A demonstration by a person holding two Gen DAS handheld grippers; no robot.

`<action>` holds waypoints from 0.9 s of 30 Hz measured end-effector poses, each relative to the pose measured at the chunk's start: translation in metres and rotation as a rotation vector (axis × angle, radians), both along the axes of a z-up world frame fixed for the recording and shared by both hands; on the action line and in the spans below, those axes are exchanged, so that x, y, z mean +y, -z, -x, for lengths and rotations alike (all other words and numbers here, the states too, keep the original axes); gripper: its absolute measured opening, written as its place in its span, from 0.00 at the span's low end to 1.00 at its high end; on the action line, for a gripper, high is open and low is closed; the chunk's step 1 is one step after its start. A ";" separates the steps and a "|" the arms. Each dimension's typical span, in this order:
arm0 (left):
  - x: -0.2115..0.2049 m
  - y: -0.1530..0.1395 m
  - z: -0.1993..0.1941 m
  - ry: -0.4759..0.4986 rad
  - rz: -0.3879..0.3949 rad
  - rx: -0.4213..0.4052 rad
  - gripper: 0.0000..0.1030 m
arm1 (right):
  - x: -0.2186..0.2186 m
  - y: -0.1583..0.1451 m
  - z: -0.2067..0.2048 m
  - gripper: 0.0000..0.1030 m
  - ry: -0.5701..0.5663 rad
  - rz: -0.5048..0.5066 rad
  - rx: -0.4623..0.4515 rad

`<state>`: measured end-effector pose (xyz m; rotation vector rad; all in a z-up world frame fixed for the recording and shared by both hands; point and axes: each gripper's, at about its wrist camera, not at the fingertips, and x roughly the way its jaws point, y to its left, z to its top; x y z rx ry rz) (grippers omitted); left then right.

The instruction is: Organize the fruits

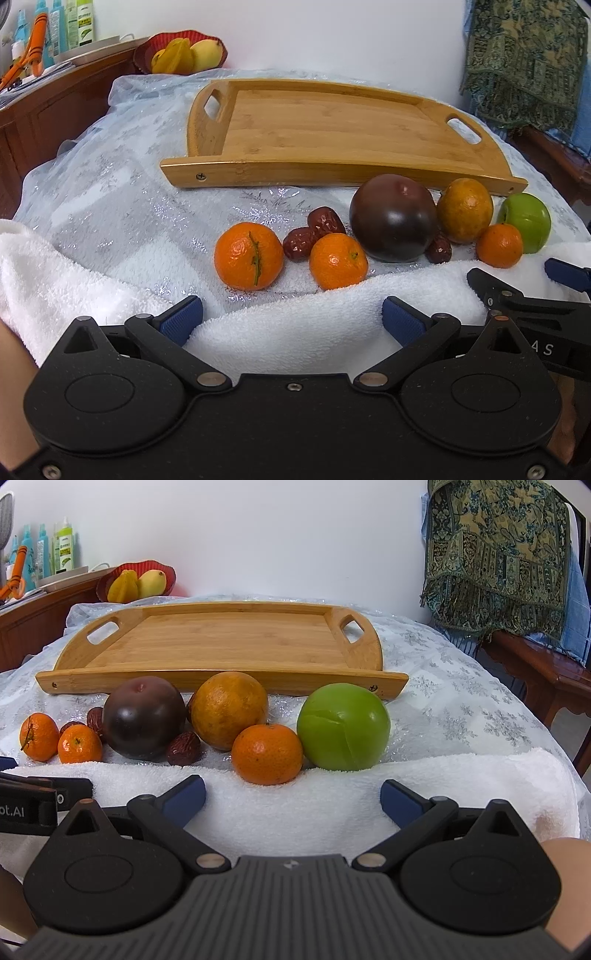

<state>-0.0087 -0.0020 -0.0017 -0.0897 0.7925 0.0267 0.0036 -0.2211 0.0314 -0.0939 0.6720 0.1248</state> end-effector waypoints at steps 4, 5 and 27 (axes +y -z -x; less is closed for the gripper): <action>-0.004 0.002 0.008 -0.009 -0.009 -0.037 1.00 | -0.005 0.007 0.005 1.00 -0.022 -0.020 -0.067; -0.005 0.002 0.009 -0.011 -0.012 -0.044 1.00 | -0.006 0.009 0.007 1.00 -0.024 -0.024 -0.084; 0.009 -0.036 0.039 -0.099 -0.062 -0.232 0.40 | -0.068 -0.026 0.001 0.66 0.026 -0.213 -0.171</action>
